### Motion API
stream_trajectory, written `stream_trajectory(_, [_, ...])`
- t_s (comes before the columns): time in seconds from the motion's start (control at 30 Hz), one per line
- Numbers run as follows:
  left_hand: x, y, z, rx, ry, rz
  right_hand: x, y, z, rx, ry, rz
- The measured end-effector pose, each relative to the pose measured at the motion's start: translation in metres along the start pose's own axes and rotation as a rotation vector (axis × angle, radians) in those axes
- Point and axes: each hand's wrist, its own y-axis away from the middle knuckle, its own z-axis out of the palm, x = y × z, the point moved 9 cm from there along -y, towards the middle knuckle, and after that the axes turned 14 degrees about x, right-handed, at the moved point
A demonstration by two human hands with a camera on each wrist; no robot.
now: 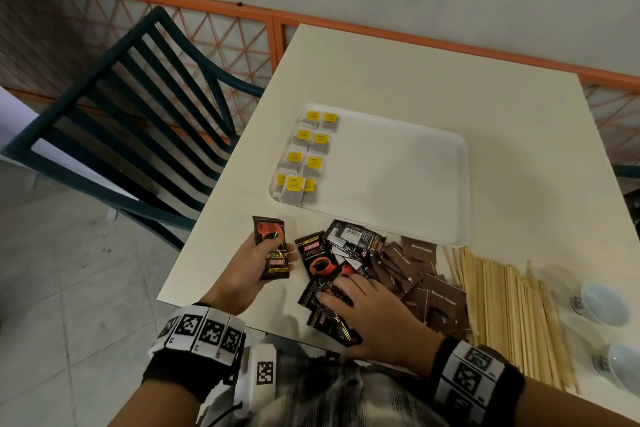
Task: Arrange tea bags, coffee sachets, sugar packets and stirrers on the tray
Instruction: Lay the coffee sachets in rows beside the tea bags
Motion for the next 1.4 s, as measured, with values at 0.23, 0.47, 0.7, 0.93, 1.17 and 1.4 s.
stream_trajectory(0.23, [-0.010,0.007,0.005,-0.041,-0.081,-0.005,0.000,-0.018,-0.009,0.167,0.017,-0.089])
stream_trajectory(0.47, [-0.010,0.005,-0.002,0.014,-0.121,0.045,0.007,-0.023,-0.025,0.353,0.053,-0.062])
stream_trajectory(0.7, [-0.004,0.003,-0.001,0.046,-0.107,0.096,0.041,-0.022,-0.076,0.525,-0.382,0.293])
stream_trajectory(0.93, [0.019,0.018,0.047,-0.139,-0.088,0.179,0.059,-0.032,-0.108,0.747,-0.708,0.593])
stream_trajectory(1.17, [0.033,0.016,0.070,-0.280,-0.007,0.093,0.043,-0.059,-0.105,0.681,-0.724,0.578])
stream_trajectory(1.4, [0.036,0.007,0.061,-0.342,0.070,-0.005,0.030,-0.069,-0.094,0.447,-0.886,0.404])
